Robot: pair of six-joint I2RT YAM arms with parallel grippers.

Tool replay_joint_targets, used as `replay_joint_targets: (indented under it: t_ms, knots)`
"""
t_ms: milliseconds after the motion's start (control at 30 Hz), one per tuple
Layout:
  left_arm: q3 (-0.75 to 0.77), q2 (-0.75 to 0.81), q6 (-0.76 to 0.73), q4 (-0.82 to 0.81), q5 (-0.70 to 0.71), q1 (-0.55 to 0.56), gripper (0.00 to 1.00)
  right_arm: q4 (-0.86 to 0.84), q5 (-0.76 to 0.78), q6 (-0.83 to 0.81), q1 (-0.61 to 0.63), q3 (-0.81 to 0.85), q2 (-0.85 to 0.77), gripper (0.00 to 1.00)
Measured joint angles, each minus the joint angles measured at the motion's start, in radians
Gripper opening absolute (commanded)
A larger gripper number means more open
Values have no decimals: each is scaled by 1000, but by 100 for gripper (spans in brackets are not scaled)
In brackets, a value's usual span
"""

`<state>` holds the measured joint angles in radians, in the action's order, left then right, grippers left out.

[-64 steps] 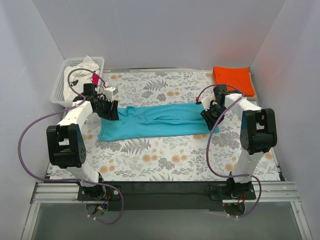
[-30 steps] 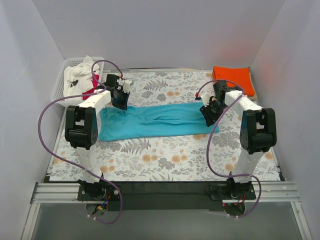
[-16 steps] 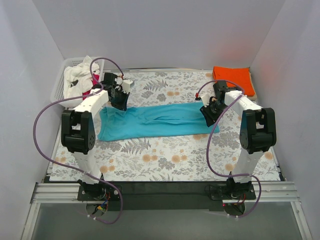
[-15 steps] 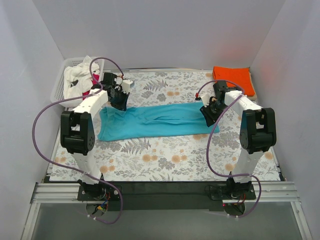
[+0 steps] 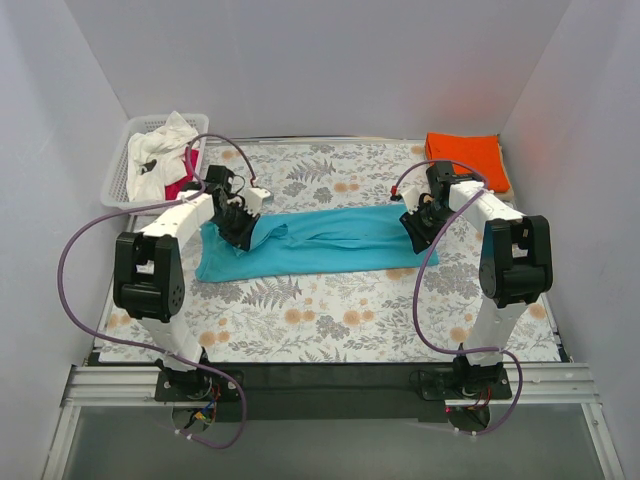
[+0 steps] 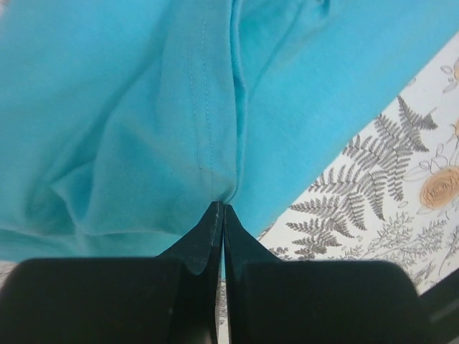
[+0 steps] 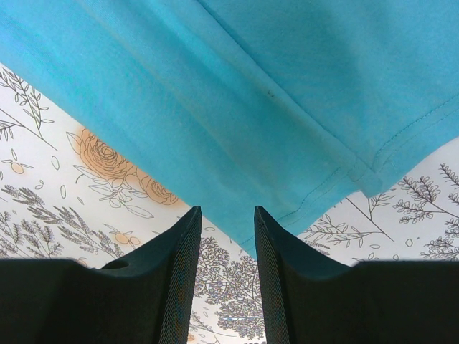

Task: Fold and stack the t-shirts
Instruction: Fold the tshirt

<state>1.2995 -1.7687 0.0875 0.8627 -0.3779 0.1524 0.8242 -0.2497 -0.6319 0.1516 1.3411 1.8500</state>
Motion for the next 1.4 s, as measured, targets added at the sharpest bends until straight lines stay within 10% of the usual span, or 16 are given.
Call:
replay_joint_targets:
  t_ms: [167, 467, 1033, 1400]
  knots:
    - [-97, 0, -14, -8, -4, 25, 0, 1, 0, 0, 0, 0, 3, 37]
    - [-114, 3, -5, -11, -38, 37, 28, 2, -3, 0, 0, 0, 3, 38]
    - [-142, 36, 372, -198, 19, 24, 26, -5, -60, 61, 16, 266, 151, 39]
    - [-210, 32, 525, -214, 123, -48, 25, -148, 9, 47, 38, 39, 122, 32]
